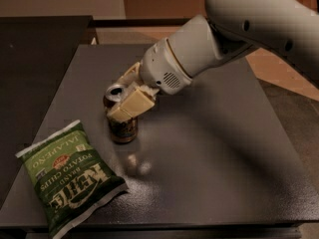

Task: Move orange can near green jalapeno chip bag

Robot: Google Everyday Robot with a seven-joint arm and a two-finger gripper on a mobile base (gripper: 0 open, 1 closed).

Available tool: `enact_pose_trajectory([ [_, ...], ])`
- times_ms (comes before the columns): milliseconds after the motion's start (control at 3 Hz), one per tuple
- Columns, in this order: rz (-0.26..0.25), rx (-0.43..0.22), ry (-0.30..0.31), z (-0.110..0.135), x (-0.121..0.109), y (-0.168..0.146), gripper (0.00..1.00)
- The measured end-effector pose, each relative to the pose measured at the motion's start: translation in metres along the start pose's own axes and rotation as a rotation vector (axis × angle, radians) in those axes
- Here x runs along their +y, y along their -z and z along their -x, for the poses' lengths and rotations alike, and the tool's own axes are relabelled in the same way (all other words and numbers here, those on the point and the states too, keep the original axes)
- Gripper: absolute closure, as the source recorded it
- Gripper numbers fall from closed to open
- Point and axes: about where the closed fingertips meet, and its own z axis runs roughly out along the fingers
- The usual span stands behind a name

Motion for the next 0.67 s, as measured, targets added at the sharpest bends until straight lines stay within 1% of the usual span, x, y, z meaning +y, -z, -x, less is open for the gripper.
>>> enact_pose_trajectory([
  [333, 0.039, 0.012, 0.003, -0.0002, 0.0088, -0.0138, 0.82],
  [667, 0.054, 0.025, 0.001, -0.0023, 0.0137, -0.0201, 0.59],
])
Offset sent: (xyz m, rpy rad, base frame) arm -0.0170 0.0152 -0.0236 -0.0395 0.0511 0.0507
